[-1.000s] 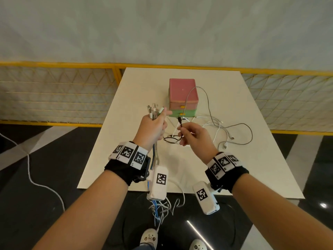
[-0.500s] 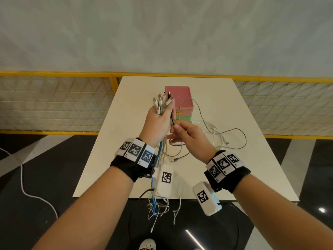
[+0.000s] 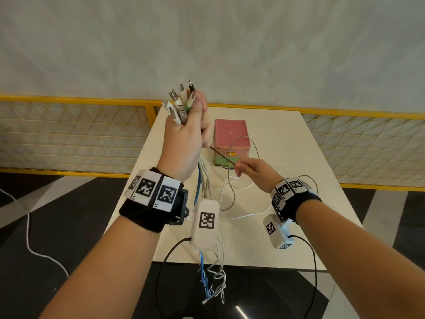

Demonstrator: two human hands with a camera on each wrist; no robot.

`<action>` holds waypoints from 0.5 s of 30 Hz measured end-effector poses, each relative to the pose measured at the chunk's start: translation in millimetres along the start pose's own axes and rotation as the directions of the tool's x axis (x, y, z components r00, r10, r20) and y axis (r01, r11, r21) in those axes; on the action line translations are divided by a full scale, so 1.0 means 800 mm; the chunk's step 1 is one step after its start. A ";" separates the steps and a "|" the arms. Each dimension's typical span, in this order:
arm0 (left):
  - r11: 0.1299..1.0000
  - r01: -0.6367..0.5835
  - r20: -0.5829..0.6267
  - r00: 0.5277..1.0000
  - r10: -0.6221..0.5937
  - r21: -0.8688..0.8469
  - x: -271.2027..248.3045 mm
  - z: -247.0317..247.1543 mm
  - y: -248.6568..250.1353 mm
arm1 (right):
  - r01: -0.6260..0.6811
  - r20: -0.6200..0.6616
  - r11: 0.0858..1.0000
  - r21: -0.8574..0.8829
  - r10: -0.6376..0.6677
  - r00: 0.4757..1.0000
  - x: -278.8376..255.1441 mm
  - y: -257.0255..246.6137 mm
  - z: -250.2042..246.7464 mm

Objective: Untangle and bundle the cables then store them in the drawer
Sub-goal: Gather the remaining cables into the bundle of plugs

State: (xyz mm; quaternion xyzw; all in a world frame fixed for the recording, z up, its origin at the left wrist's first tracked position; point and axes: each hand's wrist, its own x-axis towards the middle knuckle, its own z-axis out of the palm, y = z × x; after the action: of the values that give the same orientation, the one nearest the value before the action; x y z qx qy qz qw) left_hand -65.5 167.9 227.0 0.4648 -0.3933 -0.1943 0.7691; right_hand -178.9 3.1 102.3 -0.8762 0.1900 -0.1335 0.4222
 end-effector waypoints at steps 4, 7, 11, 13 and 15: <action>0.999 0.029 0.037 0.999 -0.029 -0.016 -0.001 0.003 0.007 | -0.101 0.000 0.993 0.066 0.101 0.995 0.006 -0.013 -0.011; 0.993 0.116 -0.042 0.992 -0.116 -0.008 0.000 0.004 0.007 | -0.118 0.019 0.993 0.029 0.117 0.993 0.002 -0.038 -0.019; 0.943 0.252 -0.141 0.964 -0.225 0.218 0.000 0.002 -0.012 | -0.005 -0.030 0.994 -0.108 0.002 1.000 -0.009 -0.064 -0.031; 0.838 0.304 -0.063 0.949 -0.310 0.453 -0.006 0.005 -0.028 | 0.078 -0.061 0.989 -0.122 -0.086 0.994 -0.017 -0.083 -0.036; 0.740 0.326 0.018 0.909 -0.416 0.589 -0.012 0.009 -0.040 | 0.147 -0.087 0.978 -0.145 -0.161 0.983 -0.025 -0.096 -0.041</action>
State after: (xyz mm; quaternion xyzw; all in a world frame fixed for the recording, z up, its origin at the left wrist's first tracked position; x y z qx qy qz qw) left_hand -74.8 154.9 197.1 0.7274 -0.3884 -0.2504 0.5074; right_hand -192.9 33.6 181.5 -0.9079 0.1508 -0.1953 0.3390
